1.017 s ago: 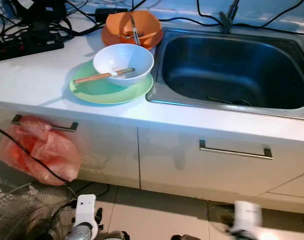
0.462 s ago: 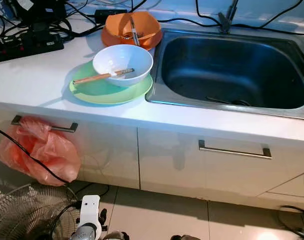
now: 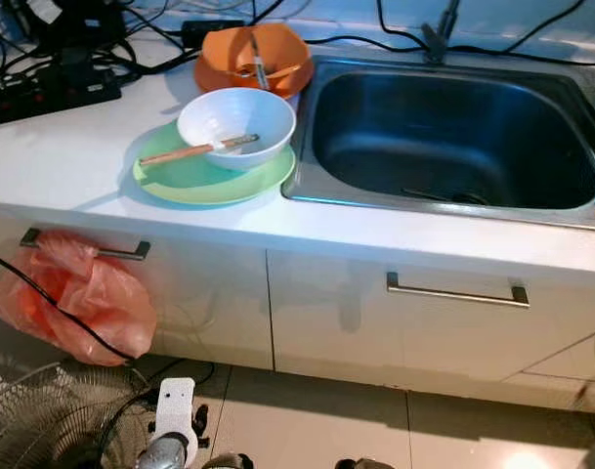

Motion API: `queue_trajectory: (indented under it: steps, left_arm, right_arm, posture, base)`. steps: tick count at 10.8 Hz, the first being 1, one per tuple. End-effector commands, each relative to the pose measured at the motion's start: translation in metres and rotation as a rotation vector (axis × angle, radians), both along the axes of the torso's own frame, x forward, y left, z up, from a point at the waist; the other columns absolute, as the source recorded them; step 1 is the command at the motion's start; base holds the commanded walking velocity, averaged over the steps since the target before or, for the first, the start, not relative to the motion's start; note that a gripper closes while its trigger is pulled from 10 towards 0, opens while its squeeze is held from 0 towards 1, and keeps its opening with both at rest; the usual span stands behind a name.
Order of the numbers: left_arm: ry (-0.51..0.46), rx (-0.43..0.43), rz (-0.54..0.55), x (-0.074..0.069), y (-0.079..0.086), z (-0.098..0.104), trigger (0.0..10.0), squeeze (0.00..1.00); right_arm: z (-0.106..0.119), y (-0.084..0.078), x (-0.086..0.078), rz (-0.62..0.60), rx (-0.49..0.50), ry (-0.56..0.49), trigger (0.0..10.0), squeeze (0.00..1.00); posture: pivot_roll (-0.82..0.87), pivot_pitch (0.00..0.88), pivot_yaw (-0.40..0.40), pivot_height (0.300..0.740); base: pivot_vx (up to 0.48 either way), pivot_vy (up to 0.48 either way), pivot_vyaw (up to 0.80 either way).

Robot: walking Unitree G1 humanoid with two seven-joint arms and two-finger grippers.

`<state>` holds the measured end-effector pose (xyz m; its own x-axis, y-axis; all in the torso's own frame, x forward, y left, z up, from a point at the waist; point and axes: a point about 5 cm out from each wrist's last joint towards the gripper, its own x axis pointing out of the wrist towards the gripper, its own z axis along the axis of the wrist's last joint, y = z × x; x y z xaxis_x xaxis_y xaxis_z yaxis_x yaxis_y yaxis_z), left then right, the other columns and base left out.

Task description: Kitchen organization

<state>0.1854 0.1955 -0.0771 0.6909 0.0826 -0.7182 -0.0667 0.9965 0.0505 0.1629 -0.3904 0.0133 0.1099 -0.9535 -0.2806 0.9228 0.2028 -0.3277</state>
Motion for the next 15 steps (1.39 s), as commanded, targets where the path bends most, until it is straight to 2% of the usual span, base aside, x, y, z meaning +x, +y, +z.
queue_trajectory:
  steps: [1,2,3,4,5,6,7,8,9,10,12,13,15]
  left_arm:
    - [0.022,0.006,0.001,-0.005,0.001,-0.003,10.0,0.0]
    - [0.02,0.005,-0.003,-0.004,0.0,-0.002,10.0,0.0]
    - [0.02,0.005,-0.005,-0.004,0.0,-0.002,10.0,0.0]
    - [0.016,0.004,-0.007,-0.003,0.0,-0.002,10.0,0.0]
    - [0.015,0.004,-0.009,-0.002,0.0,-0.002,10.0,0.0]
    - [0.015,0.004,-0.011,-0.002,-0.001,-0.002,10.0,0.0]
    - [0.016,0.004,-0.01,-0.003,-0.001,-0.002,10.0,0.0]
    - [0.015,0.003,-0.009,-0.003,-0.001,-0.002,10.0,0.0]
    - [0.014,0.003,-0.008,-0.003,-0.001,-0.002,10.0,0.0]
    - [0.012,0.002,-0.008,-0.003,-0.001,-0.002,10.0,0.0]
    - [0.006,0.003,-0.008,-0.002,-0.002,-0.001,10.0,0.0]
    - [-0.006,0.007,-0.008,0.001,-0.002,0.0,10.0,0.0]
    - [-0.062,0.025,-0.007,0.013,0.0,0.008,10.0,0.0]
  right_arm:
    - [0.015,-0.006,0.011,-0.005,-0.059,-0.054,10.0,0.0]
    - [0.039,-0.011,0.034,0.025,-0.134,-0.136,10.0,0.0]
    - [0.055,-0.012,0.047,0.045,-0.18,-0.186,10.0,0.0]
    - [0.089,-0.009,0.076,0.101,-0.282,-0.291,10.0,0.0]
    - [0.112,-0.007,0.091,0.127,-0.356,-0.356,10.0,0.0]
    - [0.136,-0.003,0.104,0.144,-0.43,-0.431,10.0,0.0]
    - [0.148,0.0,0.11,0.157,-0.466,-0.475,10.0,0.0]
    - [0.172,0.009,0.124,0.21,-0.53,-0.55,10.0,0.0]
    - [0.18,0.015,0.13,0.24,-0.548,-0.577,10.0,0.0]
    - [0.187,0.026,0.142,0.319,-0.551,-0.6,10.0,0.0]
    - [0.185,0.06,0.169,0.552,-0.439,-0.657,10.0,0.0]
    - [0.176,0.085,0.186,0.728,-0.312,-0.676,10.0,0.0]
    - [0.165,0.137,0.206,0.986,-0.173,-0.704,10.0,0.0]
  posture:
    - [0.02,0.116,0.003,0.74]
    - [0.02,0.116,0.003,0.74]
    - [0.02,0.116,0.003,0.74]
    - [0.02,0.12,0.008,0.74]
    - [0.03,0.121,0.007,0.74]
    - [0.03,0.121,0.007,0.74]
    - [0.03,0.121,0.007,0.74]
    - [0.03,0.121,0.007,0.74]
    - [0.03,0.121,0.007,0.74]
    - [0.03,0.121,0.007,0.74]
    - [0.04,0.123,0.0,0.74]
    - [0.04,0.123,0.0,0.74]
    - [0.06,0.124,-0.004,0.74]
  base:
    - [0.0,0.0,0.0]
    - [0.0,0.0,0.0]
    - [0.0,0.0,0.0]
    - [0.0,0.0,0.0]
    - [0.0,0.0,0.0]
    - [0.0,0.0,0.0]
    - [0.0,0.0,0.0]
    - [0.0,0.0,0.0]
    - [0.0,0.0,0.0]
    - [0.0,0.0,0.0]
    - [0.0,0.0,0.0]
    - [0.0,0.0,0.0]
    - [0.0,0.0,0.0]
